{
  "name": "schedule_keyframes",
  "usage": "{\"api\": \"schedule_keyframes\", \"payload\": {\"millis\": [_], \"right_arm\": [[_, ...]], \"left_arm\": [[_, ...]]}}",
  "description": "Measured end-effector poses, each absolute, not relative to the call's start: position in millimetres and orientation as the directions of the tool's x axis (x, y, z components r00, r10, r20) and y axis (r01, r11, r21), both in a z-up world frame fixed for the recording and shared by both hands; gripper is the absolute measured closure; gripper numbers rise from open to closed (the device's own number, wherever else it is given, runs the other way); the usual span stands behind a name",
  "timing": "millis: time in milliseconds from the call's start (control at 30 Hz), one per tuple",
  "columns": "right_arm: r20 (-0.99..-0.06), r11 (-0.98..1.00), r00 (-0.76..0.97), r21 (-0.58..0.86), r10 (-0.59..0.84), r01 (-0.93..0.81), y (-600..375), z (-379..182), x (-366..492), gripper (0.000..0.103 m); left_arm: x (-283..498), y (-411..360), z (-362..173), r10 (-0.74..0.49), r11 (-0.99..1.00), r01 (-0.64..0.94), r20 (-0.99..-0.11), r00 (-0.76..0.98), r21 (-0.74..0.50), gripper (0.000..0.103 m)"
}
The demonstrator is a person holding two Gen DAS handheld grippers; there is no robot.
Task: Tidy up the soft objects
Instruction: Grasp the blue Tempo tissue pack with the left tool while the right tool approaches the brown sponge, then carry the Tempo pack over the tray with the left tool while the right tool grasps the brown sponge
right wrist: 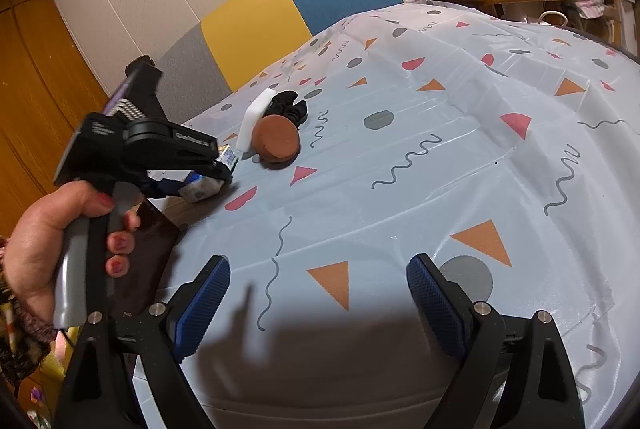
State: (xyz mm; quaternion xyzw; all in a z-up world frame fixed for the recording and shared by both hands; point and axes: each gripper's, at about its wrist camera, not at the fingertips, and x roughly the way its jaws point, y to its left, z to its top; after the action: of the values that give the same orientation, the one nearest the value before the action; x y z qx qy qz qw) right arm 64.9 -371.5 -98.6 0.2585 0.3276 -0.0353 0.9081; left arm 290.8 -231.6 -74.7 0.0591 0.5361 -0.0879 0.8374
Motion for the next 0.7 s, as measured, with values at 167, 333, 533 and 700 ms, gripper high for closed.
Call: {"api": "schedule_keyframes", "payload": {"millis": [167,333,533,700], "right_arm": [[-0.618,0.867,0.779,0.440,0.102,0.235,-371.0,-98.7,65.4,0.011],[-0.623,0.869,0.775,0.434,0.100,0.237,-370.6,-98.3,65.8,0.011],[-0.644,0.881,0.761,0.404,0.083,0.246,-367.2,-97.3,68.5,0.011],[-0.686,0.902,0.725,0.348,0.060,0.254,-361.5,-95.5,74.6,0.011]], "left_arm": [[267.6,-230.2,-58.8,-0.130,0.964,0.265,-0.888,0.441,-0.010,0.050],[250.5,-227.4,-51.6,-0.179,0.954,0.296,-0.875,0.449,-0.043,0.050],[217.2,-211.6,-31.2,-0.262,0.937,0.332,-0.843,0.470,-0.106,0.050],[182.5,-190.1,-19.5,-0.323,0.919,0.363,-0.817,0.478,-0.151,0.050]]}}
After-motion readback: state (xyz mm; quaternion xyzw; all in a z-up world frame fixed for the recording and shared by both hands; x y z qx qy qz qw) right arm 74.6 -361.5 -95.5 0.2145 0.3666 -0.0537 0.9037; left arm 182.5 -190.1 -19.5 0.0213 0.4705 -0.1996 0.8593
